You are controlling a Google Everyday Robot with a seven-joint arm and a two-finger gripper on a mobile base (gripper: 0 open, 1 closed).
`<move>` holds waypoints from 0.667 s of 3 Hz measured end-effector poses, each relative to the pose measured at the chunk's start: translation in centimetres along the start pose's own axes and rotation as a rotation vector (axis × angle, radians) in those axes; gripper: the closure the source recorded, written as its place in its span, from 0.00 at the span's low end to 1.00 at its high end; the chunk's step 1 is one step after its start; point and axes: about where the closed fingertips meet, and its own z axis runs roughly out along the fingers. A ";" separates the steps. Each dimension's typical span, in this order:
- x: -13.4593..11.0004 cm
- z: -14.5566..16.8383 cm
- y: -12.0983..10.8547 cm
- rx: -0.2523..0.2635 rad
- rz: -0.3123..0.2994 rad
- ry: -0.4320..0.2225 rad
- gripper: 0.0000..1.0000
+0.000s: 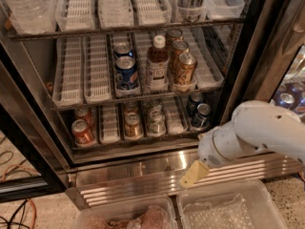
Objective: Pick 7up can from bottom shelf of fridge
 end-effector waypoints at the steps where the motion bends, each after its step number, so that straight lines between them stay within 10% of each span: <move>1: 0.8 5.4 0.0 -0.023 0.108 -0.076 0.00; 2: 1.0 5.8 -1.9 0.035 0.149 -0.126 0.00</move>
Offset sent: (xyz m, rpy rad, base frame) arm 0.0065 0.0167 -0.0440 0.0742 0.0316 -0.0585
